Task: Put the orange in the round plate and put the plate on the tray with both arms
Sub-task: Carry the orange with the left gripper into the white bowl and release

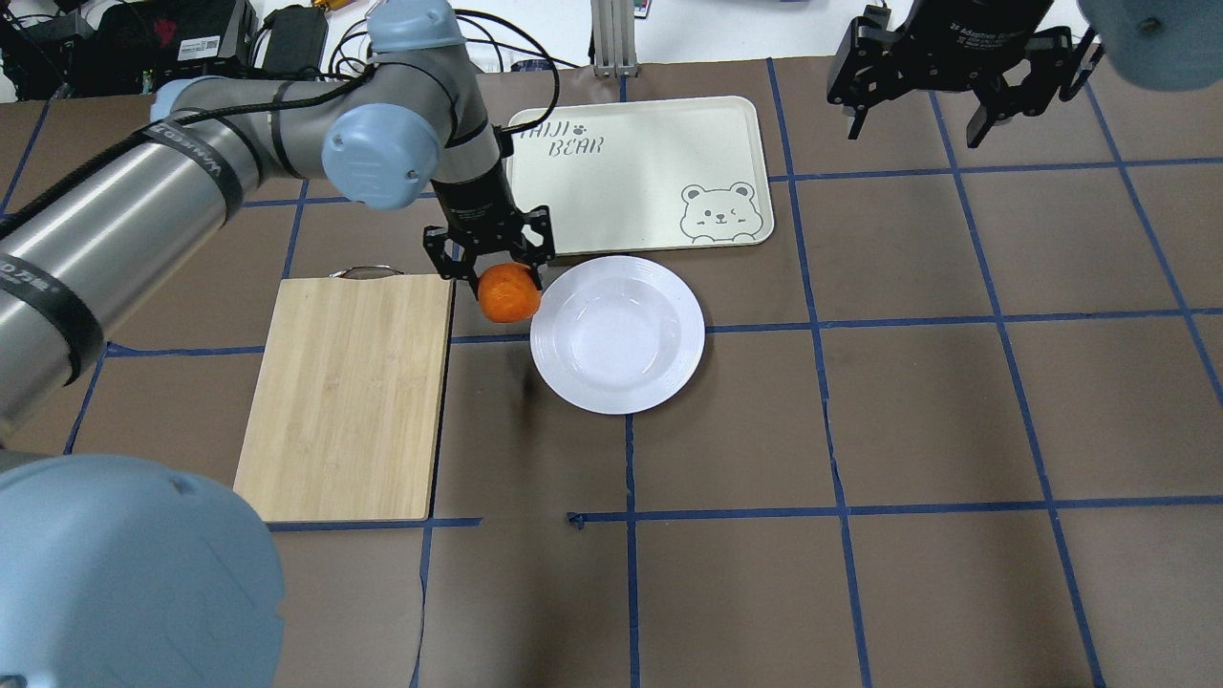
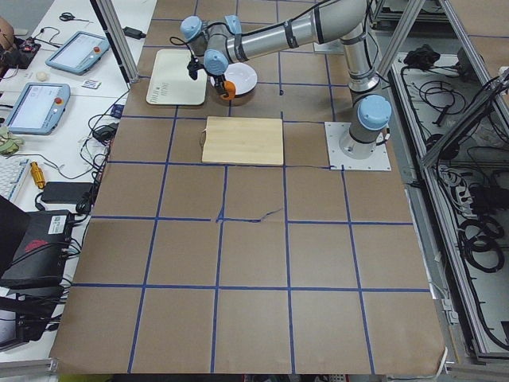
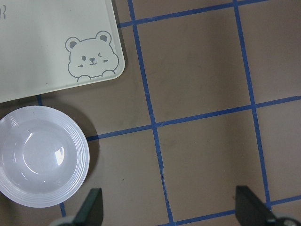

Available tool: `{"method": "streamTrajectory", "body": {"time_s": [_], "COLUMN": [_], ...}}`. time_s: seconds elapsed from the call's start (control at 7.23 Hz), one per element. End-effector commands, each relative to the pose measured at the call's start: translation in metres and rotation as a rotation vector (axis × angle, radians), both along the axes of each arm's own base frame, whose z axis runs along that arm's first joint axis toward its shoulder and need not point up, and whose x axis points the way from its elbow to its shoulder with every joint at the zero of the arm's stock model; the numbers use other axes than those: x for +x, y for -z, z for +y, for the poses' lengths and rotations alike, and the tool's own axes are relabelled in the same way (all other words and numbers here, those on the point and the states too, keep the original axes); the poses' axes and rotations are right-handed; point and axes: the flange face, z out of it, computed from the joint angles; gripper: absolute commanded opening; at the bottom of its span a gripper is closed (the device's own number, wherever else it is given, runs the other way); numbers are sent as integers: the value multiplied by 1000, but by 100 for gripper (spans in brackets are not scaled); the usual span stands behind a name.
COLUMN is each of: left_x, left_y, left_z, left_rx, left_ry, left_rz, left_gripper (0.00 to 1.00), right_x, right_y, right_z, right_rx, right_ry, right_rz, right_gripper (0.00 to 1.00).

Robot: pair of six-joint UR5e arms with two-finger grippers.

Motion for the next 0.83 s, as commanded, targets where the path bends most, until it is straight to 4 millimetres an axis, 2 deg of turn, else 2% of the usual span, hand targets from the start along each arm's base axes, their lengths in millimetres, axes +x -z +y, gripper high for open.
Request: {"method": "streamTrajectory", "body": {"time_s": [0.0,0.14,0.28,0.41,0.55,0.69], "left_x": [-69,-70,-68,-66,-59,-49], "left_y": [18,36,56,65,44,7], "left_z": [21,30,39,45,39,28], "left_rx": [-11,17,13,-19,-59,-94], "left_ry": [-16,-1,4,8,32,24], "left_rz": [62,82,86,95,108,109], "left_gripper": [14,19,54,100,100,100], "right_x": [1,0,0,2,1,-3], "right_y": [1,1,7,14,16,19], "right_z": [0,0,1,2,1,0], "right_rx": [-2,1,20,27,33,38], "right_ry": [-2,-4,-10,-59,-183,-194], "right_rz": [-1,1,-1,-21,-14,-12], "right_gripper": [100,100,100,100,100,100]}}
